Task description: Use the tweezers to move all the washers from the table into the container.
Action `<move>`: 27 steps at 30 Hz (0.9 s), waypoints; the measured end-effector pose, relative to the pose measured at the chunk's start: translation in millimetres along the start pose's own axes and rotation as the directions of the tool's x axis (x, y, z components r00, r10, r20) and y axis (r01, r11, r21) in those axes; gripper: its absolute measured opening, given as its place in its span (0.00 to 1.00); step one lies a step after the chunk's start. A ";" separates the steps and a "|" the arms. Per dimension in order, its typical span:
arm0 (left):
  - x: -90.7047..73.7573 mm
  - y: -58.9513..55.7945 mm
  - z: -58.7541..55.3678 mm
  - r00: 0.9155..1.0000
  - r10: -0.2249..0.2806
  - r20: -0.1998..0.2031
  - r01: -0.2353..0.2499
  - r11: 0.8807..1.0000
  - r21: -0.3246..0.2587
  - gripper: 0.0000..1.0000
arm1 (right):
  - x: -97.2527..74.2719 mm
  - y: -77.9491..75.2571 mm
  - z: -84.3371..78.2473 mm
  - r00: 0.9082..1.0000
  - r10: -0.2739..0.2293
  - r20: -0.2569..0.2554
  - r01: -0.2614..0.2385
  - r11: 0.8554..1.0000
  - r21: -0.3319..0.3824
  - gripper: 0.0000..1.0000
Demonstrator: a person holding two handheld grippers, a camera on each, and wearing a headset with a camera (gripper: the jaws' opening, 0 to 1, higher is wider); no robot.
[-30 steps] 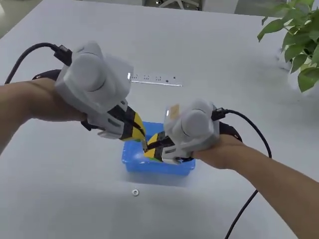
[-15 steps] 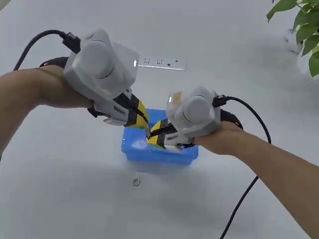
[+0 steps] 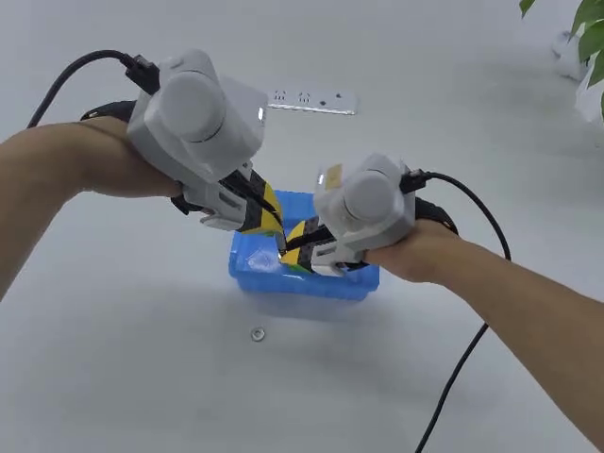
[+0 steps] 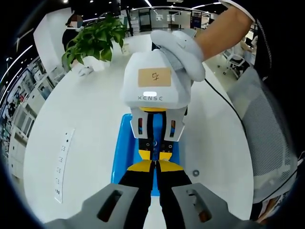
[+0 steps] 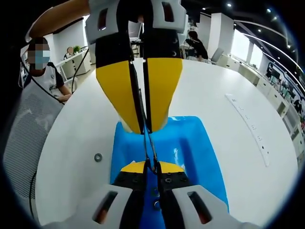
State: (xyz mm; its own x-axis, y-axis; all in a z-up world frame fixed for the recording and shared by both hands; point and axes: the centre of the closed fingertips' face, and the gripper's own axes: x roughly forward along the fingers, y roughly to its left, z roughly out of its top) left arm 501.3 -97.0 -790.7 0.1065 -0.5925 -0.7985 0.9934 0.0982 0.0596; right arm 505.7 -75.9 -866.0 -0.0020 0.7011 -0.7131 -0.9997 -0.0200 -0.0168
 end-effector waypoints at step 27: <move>-9.4 -2.1 8.4 1.000 0.016 0.011 -0.016 1.000 0.005 0.06 | -9.8 1.0 8.1 1.000 -0.022 0.000 0.022 0.999 -0.038 0.10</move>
State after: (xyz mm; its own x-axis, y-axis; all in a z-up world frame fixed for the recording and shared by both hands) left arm 498.6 -98.4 -778.3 0.1231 -0.5995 -0.7908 0.9917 0.1041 0.0755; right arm 504.6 -77.0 -853.3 0.0202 0.7014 -0.7125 -0.9978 -0.0312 -0.0590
